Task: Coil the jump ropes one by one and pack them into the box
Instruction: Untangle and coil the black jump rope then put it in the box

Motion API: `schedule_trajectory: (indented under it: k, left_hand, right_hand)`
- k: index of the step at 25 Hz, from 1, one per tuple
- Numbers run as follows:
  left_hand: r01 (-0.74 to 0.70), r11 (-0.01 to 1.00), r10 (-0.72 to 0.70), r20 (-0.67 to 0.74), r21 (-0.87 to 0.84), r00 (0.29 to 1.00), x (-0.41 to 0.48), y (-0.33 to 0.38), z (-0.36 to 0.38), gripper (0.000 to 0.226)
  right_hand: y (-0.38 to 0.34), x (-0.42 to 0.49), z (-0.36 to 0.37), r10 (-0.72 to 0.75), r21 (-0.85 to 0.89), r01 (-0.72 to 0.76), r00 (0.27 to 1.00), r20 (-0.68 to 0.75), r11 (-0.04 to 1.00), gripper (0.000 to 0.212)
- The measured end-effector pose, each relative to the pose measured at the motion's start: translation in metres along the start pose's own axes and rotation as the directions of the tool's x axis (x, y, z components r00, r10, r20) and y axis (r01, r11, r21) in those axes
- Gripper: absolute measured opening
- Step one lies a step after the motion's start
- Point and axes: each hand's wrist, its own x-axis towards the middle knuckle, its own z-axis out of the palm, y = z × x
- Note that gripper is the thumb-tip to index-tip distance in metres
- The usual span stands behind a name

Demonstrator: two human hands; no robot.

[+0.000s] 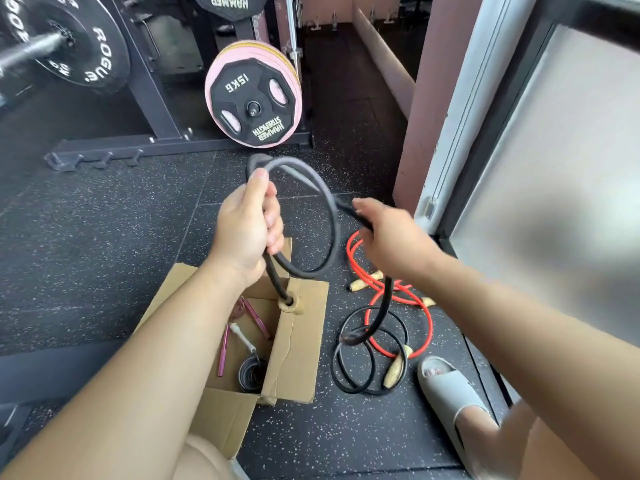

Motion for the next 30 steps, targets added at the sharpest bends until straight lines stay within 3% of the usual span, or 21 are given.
schedule_trajectory:
  k: [3, 7, 12, 14, 18, 22, 24, 27, 30]
  left_hand:
    - [0.003, 0.99, 0.01, -0.089, 0.14, 0.996, 0.012, 0.0, -0.019, 0.031]
    - [0.03, 0.999, -0.025, -0.159, 0.028, 0.987, 0.017, -0.002, -0.029, 0.028]
    - [-0.012, 0.983, -0.027, -0.208, -0.181, 0.978, 0.013, -0.008, -0.011, 0.031]
    - [-0.041, 0.982, 0.004, -0.198, -0.182, 0.98, 0.009, -0.014, 0.004, 0.033]
    - [-0.181, 0.972, 0.2, -0.125, 0.149, 0.972, 0.005, -0.034, 0.015, 0.032]
    - [-0.286, 0.852, 0.289, 0.061, 0.44, 0.955, 0.002, -0.048, 0.011, 0.03]
    - [-0.254, 0.809, 0.229, 0.114, 0.531, 0.967, 0.0, -0.055, 0.01, 0.029]
    - [-0.146, 0.852, 0.039, 0.218, 0.503, 0.975, 0.001, -0.059, 0.007, 0.039]
    - [0.09, 0.856, -0.287, 0.323, 0.508, 0.902, -0.009, -0.052, 0.01, 0.063]
  right_hand:
    - [0.014, 0.013, -0.023, 0.087, -0.078, -0.093, 0.993, -0.074, 0.993, 0.042]
    - [0.015, 0.001, -0.008, 0.043, -0.192, -0.003, 0.979, 0.201, 0.981, 0.041]
    - [-0.008, -0.027, 0.044, -0.006, -0.231, 0.129, 0.884, 0.468, 0.965, 0.076]
    - [-0.022, -0.042, 0.056, -0.07, -0.224, 0.214, 0.853, 0.518, 0.951, 0.071]
    - [-0.035, -0.034, 0.048, -0.196, -0.247, 0.353, 0.847, 0.495, 0.903, 0.027]
    - [-0.034, -0.024, 0.041, -0.339, -0.171, 0.423, 0.863, 0.374, 0.89, 0.01]
    - [-0.031, -0.023, 0.039, -0.398, -0.096, 0.456, 0.846, 0.355, 0.885, 0.007]
    - [-0.028, -0.022, 0.028, -0.522, 0.007, 0.548, 0.792, 0.316, 0.836, 0.014]
    - [-0.024, -0.02, 0.007, -0.67, 0.075, 0.671, 0.716, 0.197, 0.738, 0.035]
